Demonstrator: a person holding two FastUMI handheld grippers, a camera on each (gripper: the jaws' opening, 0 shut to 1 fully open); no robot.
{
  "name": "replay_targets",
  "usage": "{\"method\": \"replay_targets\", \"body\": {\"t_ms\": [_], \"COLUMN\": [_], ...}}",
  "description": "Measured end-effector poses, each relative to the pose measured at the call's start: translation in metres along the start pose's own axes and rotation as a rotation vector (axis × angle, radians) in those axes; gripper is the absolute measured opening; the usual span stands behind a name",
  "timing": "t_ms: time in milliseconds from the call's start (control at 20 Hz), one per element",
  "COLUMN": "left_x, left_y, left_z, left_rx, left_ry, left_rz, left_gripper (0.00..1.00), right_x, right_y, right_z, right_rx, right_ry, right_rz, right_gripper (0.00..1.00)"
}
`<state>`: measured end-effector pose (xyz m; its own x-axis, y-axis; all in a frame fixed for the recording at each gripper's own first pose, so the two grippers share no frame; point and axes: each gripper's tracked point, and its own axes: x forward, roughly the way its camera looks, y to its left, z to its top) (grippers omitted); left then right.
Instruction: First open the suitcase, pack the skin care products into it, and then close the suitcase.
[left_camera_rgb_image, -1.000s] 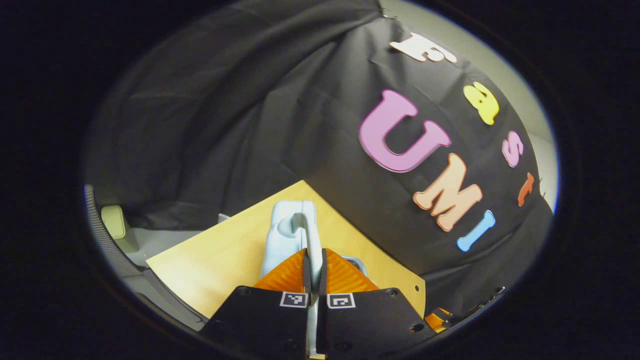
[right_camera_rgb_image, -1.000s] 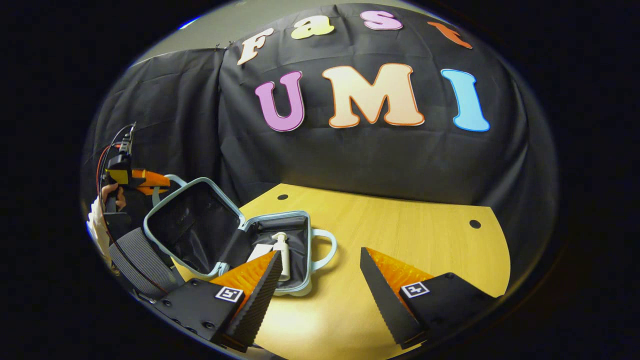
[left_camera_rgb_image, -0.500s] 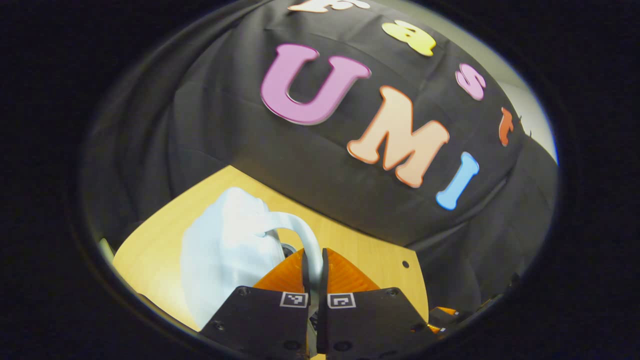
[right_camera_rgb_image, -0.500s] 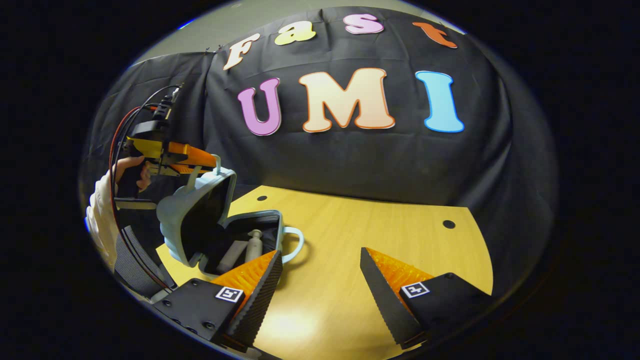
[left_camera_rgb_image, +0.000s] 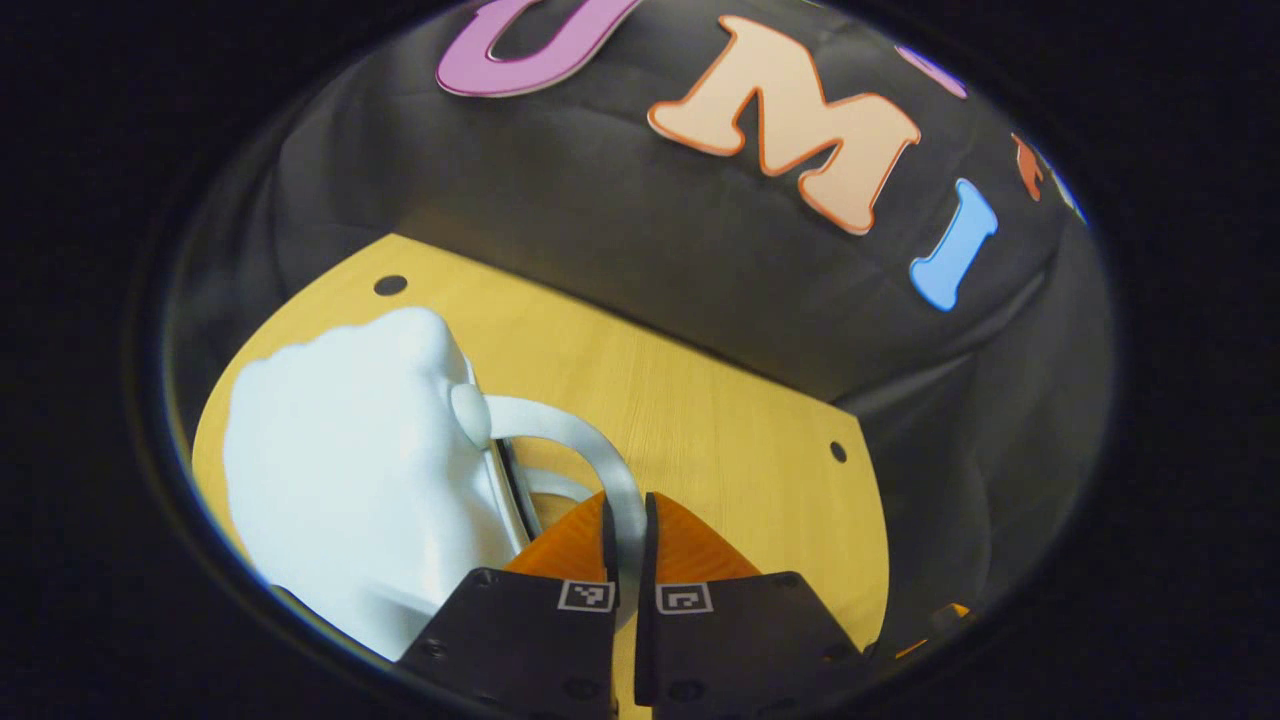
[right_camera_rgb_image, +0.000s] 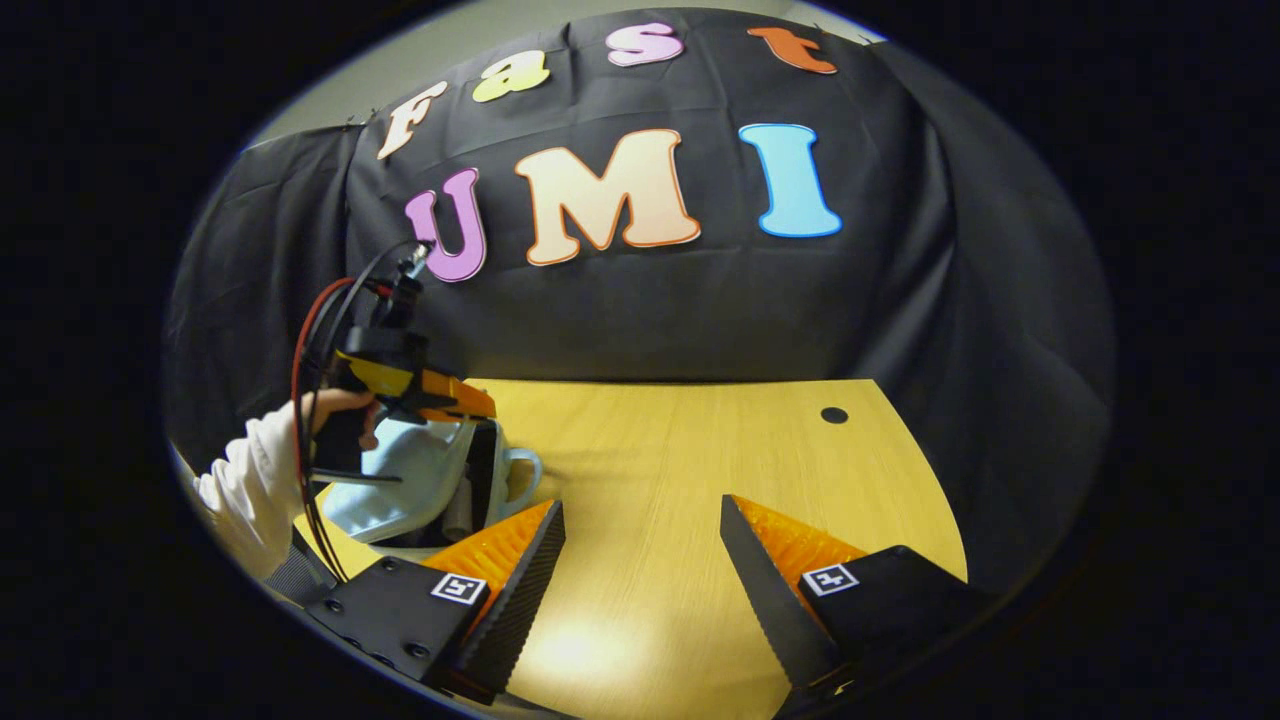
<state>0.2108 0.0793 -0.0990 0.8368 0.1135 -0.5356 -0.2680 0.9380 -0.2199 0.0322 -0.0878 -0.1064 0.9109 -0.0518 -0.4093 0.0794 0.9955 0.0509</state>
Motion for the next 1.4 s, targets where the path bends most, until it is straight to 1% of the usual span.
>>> {"method": "replay_targets", "body": {"t_ms": [150, 200, 250, 350, 400, 450, 550, 650, 700, 850, 1000, 1150, 1350, 1400], "left_x": [0.026, 0.03, 0.033, 0.036, 0.036, 0.032, 0.014, -0.013, -0.026, -0.075, -0.124, -0.153, -0.186, -0.19], "left_y": [0.004, 0.004, 0.005, 0.008, 0.005, -0.001, -0.002, 0.001, -0.003, -0.02, -0.033, -0.05, -0.065, -0.071], "left_z": [-0.021, -0.027, -0.03, -0.029, -0.028, -0.023, -0.013, -0.003, 0.001, 0.0, -0.004, -0.014, -0.019, -0.021], "left_rx": [0.011, 0.022, 0.04, 0.078, 0.091, 0.103, 0.141, 0.173, 0.176, 0.181, 0.2, 0.191, 0.148, 0.151], "left_ry": [0.071, 0.09, 0.099, 0.1, 0.095, 0.084, 0.045, -0.011, -0.039, -0.123, -0.235, -0.327, -0.415, -0.427], "left_rz": [0.026, 0.037, 0.052, 0.075, 0.068, 0.053, 0.073, 0.092, 0.092, 0.074, 0.048, -0.002, -0.042, -0.051], "left_gripper": [0.02, 0.0, 0.06, 0.1, 0.11, 0.33, 0.77, 0.95, 0.92, 0.92, 0.91, 0.91, 0.91, 0.91], "right_x": [-0.006, -0.008, -0.009, -0.007, -0.007, -0.008, -0.006, -0.006, -0.006, -0.007, -0.01, -0.019, -0.037, -0.041], "right_y": [-0.017, -0.021, -0.023, -0.024, -0.023, -0.021, -0.017, -0.012, -0.01, -0.004, 0.002, 0.008, 0.014, 0.014], "right_z": [-0.005, -0.004, -0.002, 0.002, 0.005, 0.007, 0.014, 0.022, 0.027, 0.038, 0.047, 0.06, 0.08, 0.081], "right_rx": [-0.011, -0.009, -0.005, 0.001, 0.002, 0.0, -0.011, -0.015, -0.012, -0.006, 0.006, 0.036, 0.068, 0.072], "right_ry": [0.014, 0.014, 0.012, 0.001, -0.007, -0.015, -0.033, -0.053, -0.066, -0.102, -0.138, -0.201, -0.309, -0.326], "right_rz": [-0.046, -0.055, -0.059, -0.059, -0.054, -0.048, -0.037, -0.023, -0.015, -0.002, 0.019, 0.036, 0.037, 0.035], "right_gripper": [0.99, 0.98, 0.98, 0.98, 0.98, 0.98, 0.98, 0.98, 0.98, 0.98, 0.98, 0.99, 0.98, 0.98]}}
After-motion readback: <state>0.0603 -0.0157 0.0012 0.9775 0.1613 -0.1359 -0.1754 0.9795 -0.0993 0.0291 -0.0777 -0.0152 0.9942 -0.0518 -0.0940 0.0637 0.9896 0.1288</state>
